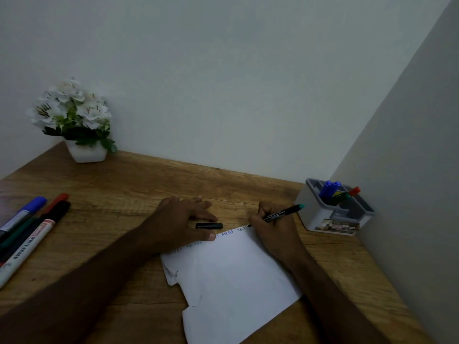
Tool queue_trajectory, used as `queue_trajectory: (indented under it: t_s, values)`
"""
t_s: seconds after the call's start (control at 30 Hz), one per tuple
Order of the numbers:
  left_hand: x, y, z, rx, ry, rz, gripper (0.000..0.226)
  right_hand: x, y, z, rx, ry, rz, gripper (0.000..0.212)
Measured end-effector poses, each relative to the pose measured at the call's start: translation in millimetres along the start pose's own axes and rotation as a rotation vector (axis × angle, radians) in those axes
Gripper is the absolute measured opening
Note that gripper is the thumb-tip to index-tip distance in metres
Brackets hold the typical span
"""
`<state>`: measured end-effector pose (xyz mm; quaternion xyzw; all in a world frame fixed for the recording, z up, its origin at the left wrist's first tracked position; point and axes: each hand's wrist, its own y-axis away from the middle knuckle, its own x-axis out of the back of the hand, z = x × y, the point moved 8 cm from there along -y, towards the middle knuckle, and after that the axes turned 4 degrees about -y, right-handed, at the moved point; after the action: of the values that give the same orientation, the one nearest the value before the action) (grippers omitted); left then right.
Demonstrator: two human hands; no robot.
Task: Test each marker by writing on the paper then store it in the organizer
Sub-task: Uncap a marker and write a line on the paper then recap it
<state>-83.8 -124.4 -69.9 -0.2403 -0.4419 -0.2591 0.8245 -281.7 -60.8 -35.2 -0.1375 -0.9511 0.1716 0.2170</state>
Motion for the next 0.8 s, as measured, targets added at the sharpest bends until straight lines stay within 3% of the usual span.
queue_trajectory:
  t_s: [0.33,0.67,0.8]
  values:
    - [0,1,-2,-0.014,0.034,0.03,0.096,0,1,-6,-0.008,0.01,0.005,0.045]
    - [2,1,0,-0.037,0.023,0.037,0.098,5,1,-2,-0.038,-0.001,0.04,0.037]
    - [9,3,2,-0.057,0.131,0.133,0.077,13,1,-10,0.017,-0.005,0.085,0.028]
